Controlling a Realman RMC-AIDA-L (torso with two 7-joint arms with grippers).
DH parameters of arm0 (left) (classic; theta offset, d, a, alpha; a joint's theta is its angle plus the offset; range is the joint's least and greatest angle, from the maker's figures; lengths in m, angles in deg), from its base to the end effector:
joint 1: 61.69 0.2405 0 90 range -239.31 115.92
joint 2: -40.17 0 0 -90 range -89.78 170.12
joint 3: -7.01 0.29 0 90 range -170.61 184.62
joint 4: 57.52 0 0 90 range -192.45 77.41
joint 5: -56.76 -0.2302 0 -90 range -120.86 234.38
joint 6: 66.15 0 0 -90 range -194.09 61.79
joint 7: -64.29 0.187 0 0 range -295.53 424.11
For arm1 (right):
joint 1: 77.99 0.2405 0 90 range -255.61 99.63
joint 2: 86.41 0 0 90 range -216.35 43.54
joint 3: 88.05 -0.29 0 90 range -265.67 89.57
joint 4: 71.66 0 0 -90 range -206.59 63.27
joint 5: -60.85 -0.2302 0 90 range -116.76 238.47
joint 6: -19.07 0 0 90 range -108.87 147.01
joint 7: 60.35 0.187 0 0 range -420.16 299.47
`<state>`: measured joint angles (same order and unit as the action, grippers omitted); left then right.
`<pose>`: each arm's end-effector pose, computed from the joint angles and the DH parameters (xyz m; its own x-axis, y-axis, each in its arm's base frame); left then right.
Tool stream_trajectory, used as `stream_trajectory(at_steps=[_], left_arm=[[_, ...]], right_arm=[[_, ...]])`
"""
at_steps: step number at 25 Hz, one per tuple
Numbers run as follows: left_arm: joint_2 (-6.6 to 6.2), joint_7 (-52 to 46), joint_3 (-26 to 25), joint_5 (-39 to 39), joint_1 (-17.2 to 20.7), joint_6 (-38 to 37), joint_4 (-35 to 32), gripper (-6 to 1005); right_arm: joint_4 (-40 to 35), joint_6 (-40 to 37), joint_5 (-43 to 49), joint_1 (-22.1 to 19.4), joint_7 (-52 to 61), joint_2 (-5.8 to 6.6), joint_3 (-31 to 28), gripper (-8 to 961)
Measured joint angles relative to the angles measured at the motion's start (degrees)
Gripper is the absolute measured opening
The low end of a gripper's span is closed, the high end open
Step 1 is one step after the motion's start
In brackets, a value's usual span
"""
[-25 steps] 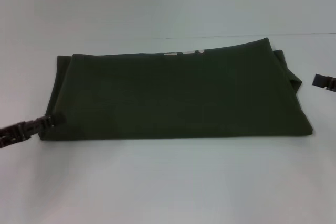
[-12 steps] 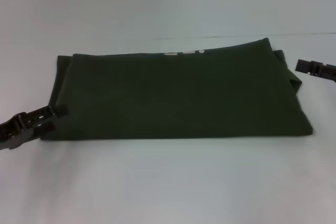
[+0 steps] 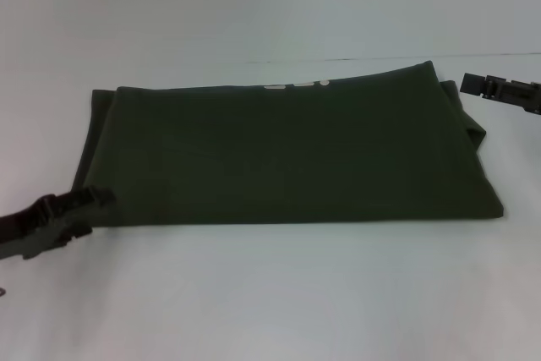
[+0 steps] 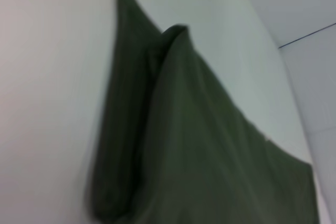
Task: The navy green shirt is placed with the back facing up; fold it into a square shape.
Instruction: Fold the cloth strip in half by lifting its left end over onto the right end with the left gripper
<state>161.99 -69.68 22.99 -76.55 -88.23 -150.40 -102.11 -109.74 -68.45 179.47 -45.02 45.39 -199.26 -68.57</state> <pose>-0.3753 0.3587 -0.0163 -0.1159 0.8085 0.5770 0.9855 0.0211 0.1684 0.3196 0.4220 0.0497 0.4157 -0.5694 -0.7092 -0.8457 -0.5289 -0.0710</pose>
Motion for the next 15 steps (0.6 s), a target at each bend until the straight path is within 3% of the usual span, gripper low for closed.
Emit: stream_trajectory(at_steps=[15], left_arm=[[-0.19,-3.1,1.6,-3.5,-1.1,4.7,1.3,885]], right_arm=[[-0.5,0.3,-0.1,0.5,-0.3,0.43,0.2,917]])
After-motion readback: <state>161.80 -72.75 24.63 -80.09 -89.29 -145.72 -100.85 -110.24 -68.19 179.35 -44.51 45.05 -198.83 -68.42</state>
